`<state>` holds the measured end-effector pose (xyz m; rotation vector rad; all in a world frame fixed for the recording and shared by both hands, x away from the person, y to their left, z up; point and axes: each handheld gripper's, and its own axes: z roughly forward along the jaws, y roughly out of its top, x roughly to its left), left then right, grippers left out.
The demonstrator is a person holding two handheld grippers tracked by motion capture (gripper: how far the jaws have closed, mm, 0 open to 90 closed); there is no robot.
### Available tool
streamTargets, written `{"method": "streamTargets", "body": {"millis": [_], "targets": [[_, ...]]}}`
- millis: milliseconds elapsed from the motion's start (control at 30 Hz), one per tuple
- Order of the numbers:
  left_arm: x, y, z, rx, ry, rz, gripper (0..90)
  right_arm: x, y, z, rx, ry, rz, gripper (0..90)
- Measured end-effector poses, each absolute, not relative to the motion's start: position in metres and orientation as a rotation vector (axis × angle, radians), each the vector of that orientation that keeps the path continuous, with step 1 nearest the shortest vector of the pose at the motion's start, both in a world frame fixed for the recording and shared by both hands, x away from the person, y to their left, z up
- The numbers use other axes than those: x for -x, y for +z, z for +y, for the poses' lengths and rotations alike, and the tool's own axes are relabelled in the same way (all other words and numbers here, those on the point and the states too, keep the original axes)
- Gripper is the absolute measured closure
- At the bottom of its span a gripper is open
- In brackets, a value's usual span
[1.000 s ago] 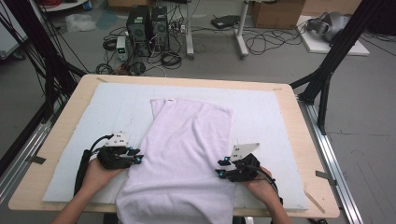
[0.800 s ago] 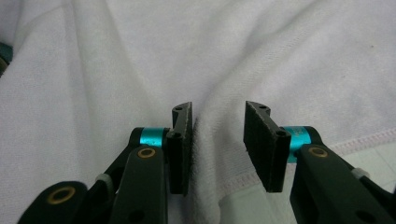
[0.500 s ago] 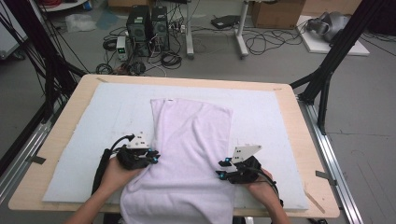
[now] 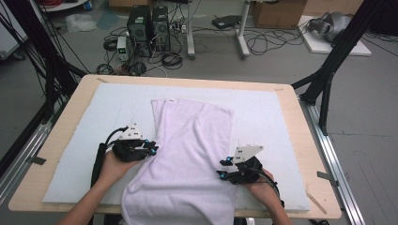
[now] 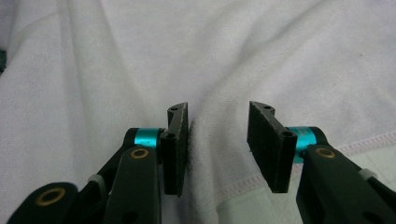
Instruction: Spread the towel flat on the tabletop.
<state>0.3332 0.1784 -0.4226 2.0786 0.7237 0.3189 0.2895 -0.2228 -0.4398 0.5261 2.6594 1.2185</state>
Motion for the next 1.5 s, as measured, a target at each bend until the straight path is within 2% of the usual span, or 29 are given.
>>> {"method": "streamTargets", "body": {"millis": [200,400,467,567,700,833,967,1033,1133,1233,1267,1500], "targets": [[-0.352,-0.440,0.183,-2.056,0.308,0.815,78.8,-0.290,-0.440,-0.221,-0.521,1.212,2.658,57.0],[-0.355,-0.445,0.168,-2.125,0.308,0.758,71.0,-0.290,-0.440,-0.221,-0.522,1.210,2.662,56.8],[-0.356,-0.445,0.167,-2.135,0.314,0.752,74.5,-0.291,-0.440,-0.220,-0.516,1.203,2.658,56.8],[-0.356,-0.444,0.167,-2.149,0.319,0.743,84.3,-0.290,-0.440,-0.219,-0.508,1.203,2.659,56.8],[-0.355,-0.439,0.172,-2.155,0.323,0.751,86.1,-0.290,-0.440,-0.220,-0.512,1.199,2.666,56.8],[-0.357,-0.428,0.191,-2.162,0.351,0.762,87.2,-0.290,-0.440,-0.220,-0.517,1.191,2.670,56.7],[-0.362,-0.414,0.226,-2.133,0.433,0.849,87.2,-0.291,-0.442,-0.218,-0.513,1.182,2.678,56.7],[-0.363,-0.411,0.240,-2.099,0.413,0.878,87.2,-0.291,-0.442,-0.218,-0.516,1.178,2.679,56.8],[-0.361,-0.413,0.238,-2.105,0.412,0.856,85.3,-0.293,-0.440,-0.221,-0.527,1.198,2.664,56.8],[-0.363,-0.418,0.230,-2.112,0.420,0.853,73.1,-0.294,-0.437,-0.223,-0.543,1.211,2.644,56.8],[-0.365,-0.420,0.229,-2.110,0.430,0.854,71.8,-0.294,-0.437,-0.224,-0.548,1.213,2.642,56.7],[-0.367,-0.424,0.227,-2.113,0.382,0.854,69.6,-0.294,-0.439,-0.222,-0.518,1.191,2.666,57.3]]}}
